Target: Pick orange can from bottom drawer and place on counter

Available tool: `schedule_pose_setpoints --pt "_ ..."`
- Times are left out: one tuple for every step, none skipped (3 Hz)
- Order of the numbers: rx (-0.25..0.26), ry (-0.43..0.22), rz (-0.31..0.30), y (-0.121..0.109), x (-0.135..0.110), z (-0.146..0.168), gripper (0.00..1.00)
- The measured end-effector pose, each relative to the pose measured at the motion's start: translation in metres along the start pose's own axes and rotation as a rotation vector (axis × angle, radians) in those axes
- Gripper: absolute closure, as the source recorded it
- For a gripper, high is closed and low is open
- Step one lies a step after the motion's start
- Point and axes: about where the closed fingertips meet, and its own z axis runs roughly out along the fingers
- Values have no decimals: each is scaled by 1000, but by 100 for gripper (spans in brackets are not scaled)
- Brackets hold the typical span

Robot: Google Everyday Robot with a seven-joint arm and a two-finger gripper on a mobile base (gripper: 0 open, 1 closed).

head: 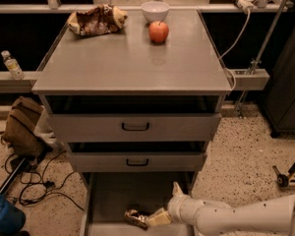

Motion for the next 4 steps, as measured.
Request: schedule_pose_setpoints --pt "2 -1 -3 -1 -2 -1 0" --pt "-35 14 18 4 6 22 0" --pt "-46 -22 54 6 19 68 0" --pt "-57 -65 120 27 64 163 0"
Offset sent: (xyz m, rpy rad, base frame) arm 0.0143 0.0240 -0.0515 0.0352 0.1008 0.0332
